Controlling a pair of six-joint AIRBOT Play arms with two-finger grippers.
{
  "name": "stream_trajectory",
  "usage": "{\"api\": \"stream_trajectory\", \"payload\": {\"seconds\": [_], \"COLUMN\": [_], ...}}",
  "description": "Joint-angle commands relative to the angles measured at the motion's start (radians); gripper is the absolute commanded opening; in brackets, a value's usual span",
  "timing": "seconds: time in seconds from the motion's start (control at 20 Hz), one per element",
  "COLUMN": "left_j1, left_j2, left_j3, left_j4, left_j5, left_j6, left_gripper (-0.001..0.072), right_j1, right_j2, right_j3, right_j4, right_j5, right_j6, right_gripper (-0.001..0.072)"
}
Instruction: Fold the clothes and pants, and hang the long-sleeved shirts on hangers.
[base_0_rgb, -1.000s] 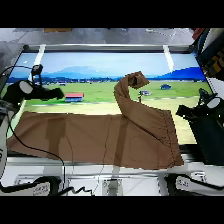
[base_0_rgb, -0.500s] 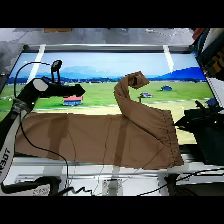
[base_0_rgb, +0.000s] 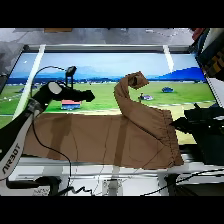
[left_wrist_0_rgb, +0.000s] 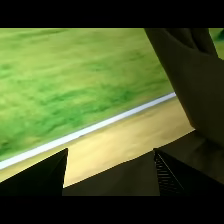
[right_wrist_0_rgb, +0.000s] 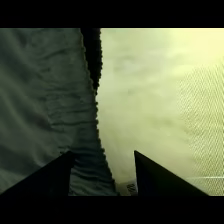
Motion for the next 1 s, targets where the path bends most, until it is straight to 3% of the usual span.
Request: {"api": "stream_trajectory", "payload": {"seconds": [0.0, 0.1, 0.3, 0.35, 0.4, 0.45, 0.65, 0.95], "left_j1": [-0.051, -0.061, -0.069, -0.069, -0.069, -0.069, -0.086, -0.162], "left_j2": [-0.072, -0.138, -0.259, -0.279, -0.297, -0.312, -0.388, -0.515], "left_j3": [0.007, 0.047, 0.142, 0.154, 0.163, 0.165, 0.198, 0.339], "left_j4": [-0.109, -0.187, -0.203, -0.221, -0.246, -0.283, -0.428, -0.436], "left_j5": [0.062, 0.072, 0.082, 0.090, 0.106, 0.124, 0.142, 0.239], "left_j6": [-0.030, -0.029, -0.029, -0.029, -0.029, -0.029, -0.028, -0.015], "left_gripper": [0.0602, 0.0603, 0.0604, 0.0605, 0.0604, 0.0605, 0.0659, 0.0659], "right_j1": [0.001, 0.005, 0.097, 0.124, 0.143, 0.155, 0.158, 0.158], "right_j2": [-0.003, -0.003, -0.003, -0.003, -0.003, -0.002, -0.001, -0.001], "right_j3": [-0.039, -0.060, -0.076, -0.074, -0.073, -0.073, -0.073, -0.073], "right_j4": [-0.021, 0.009, 0.010, 0.009, 0.009, 0.009, 0.011, 0.011], "right_j5": [-0.040, -0.037, -0.051, -0.065, -0.075, -0.079, -0.077, -0.062], "right_j6": [0.011, 0.010, 0.003, -0.014, -0.021, -0.022, -0.022, -0.021], "right_gripper": [0.0457, 0.0447, 0.0443, 0.0311, 0.0128, 0.0037, 0.0035, 0.0035]}}
